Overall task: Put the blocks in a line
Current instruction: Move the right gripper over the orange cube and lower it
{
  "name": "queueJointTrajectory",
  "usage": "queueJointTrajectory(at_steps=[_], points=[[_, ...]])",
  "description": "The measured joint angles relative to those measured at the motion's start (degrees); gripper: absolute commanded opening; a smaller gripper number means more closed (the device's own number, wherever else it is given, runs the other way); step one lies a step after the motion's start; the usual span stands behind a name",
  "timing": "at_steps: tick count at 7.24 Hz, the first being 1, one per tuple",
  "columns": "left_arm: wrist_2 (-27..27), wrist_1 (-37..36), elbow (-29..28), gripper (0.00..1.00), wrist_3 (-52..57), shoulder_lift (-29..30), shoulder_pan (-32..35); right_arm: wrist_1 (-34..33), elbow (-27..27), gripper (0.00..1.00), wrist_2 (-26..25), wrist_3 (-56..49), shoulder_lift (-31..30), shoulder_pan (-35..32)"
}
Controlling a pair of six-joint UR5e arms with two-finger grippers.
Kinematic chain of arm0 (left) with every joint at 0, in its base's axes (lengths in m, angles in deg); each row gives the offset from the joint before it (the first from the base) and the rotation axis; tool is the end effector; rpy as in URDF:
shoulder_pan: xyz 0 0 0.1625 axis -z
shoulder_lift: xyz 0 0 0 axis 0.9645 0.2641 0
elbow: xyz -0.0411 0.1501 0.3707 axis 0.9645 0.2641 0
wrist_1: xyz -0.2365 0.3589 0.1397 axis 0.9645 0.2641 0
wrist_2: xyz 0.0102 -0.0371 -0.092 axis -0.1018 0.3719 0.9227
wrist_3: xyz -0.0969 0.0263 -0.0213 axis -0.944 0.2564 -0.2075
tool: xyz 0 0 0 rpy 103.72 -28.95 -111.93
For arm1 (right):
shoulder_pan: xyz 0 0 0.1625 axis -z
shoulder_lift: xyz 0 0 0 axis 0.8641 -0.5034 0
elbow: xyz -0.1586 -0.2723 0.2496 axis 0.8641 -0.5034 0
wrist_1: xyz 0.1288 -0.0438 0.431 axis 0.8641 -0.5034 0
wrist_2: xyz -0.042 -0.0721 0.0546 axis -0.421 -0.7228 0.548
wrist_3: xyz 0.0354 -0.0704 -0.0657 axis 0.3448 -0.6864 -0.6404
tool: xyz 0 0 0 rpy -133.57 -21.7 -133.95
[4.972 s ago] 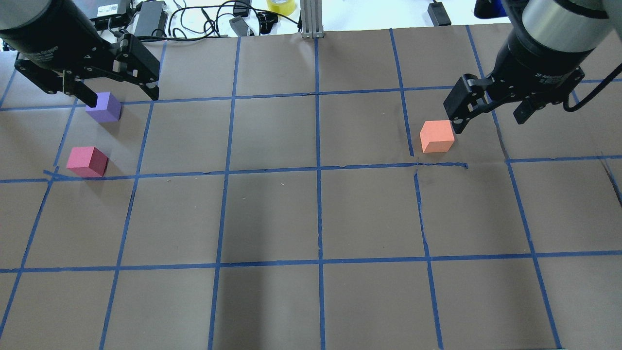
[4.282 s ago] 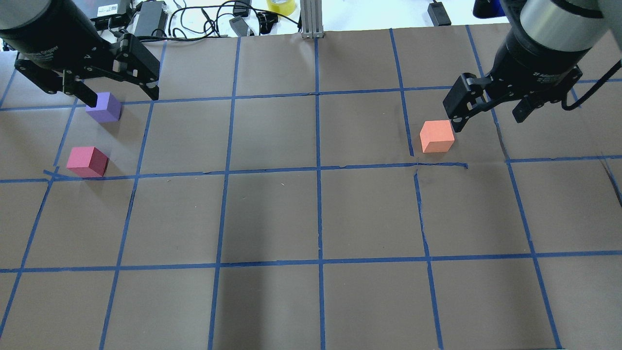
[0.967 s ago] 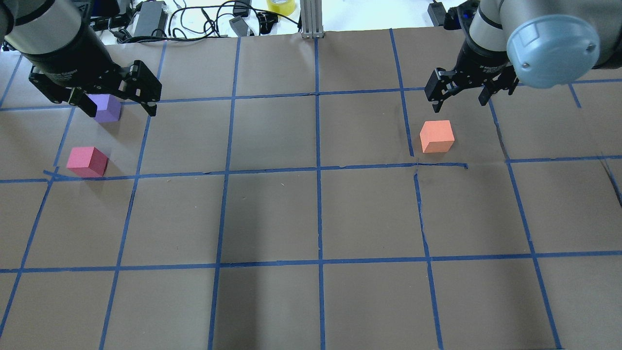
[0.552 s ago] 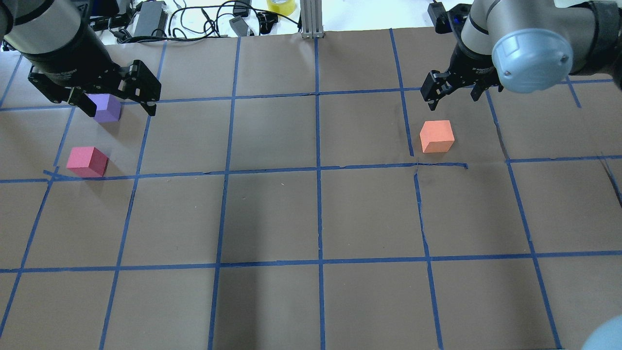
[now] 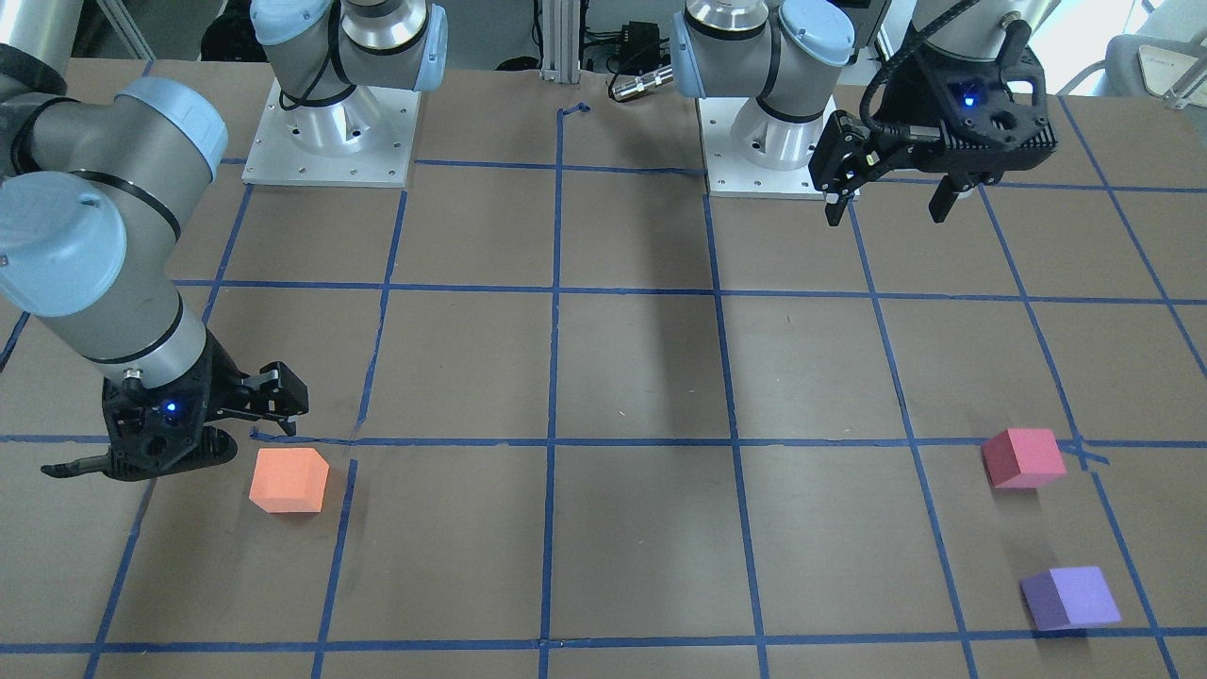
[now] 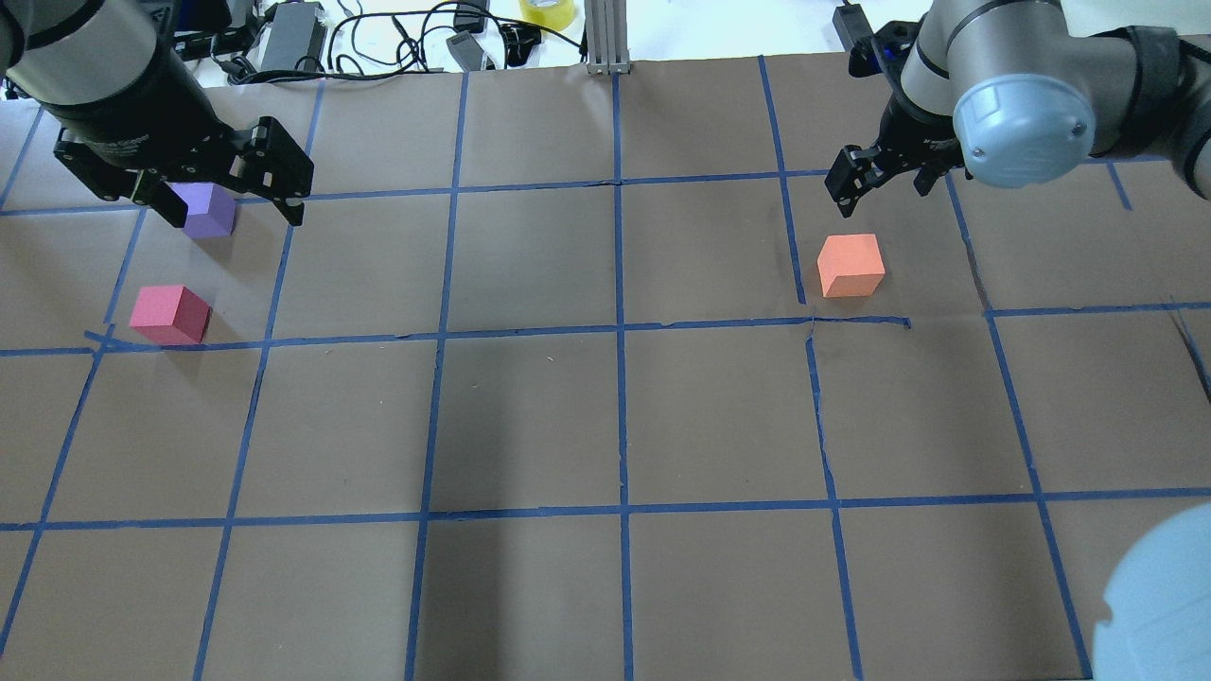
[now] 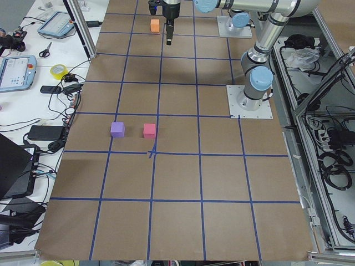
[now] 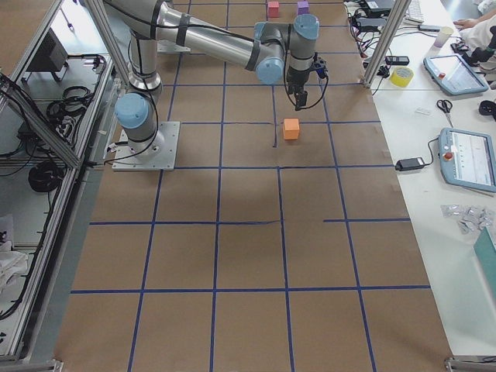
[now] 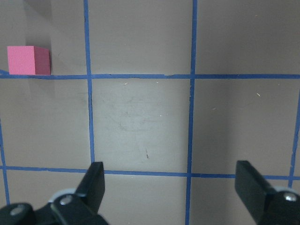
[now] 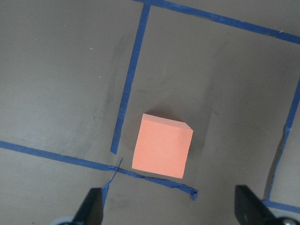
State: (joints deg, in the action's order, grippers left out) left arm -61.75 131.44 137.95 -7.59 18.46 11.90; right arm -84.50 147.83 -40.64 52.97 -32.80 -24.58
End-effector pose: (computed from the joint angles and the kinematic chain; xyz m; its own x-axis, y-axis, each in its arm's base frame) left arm -0.0951 -0.5147 0.5053 -0.9967 -0.0194 -0.0787 -0.0130 0.9967 -0.0807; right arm 0.0691 -0.6460 0.2873 -0.9674 -0.2520 0.0260 -0.2529 0.9666 -0.0406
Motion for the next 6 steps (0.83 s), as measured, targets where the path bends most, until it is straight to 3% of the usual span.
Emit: queueJointTrajectory(at_steps=[3,6], points=[[0.00,0.02,0.03,1.00,0.02,-0.06,-0.02,-11.12,-0.14,1.00,-0.24,-2.54,8.89,0.10],[0.00,0.02,-0.02,1.00,0.02,-0.09,-0.02,-12.20,0.22,1.00,-0.21,0.83,11.79,0.13]])
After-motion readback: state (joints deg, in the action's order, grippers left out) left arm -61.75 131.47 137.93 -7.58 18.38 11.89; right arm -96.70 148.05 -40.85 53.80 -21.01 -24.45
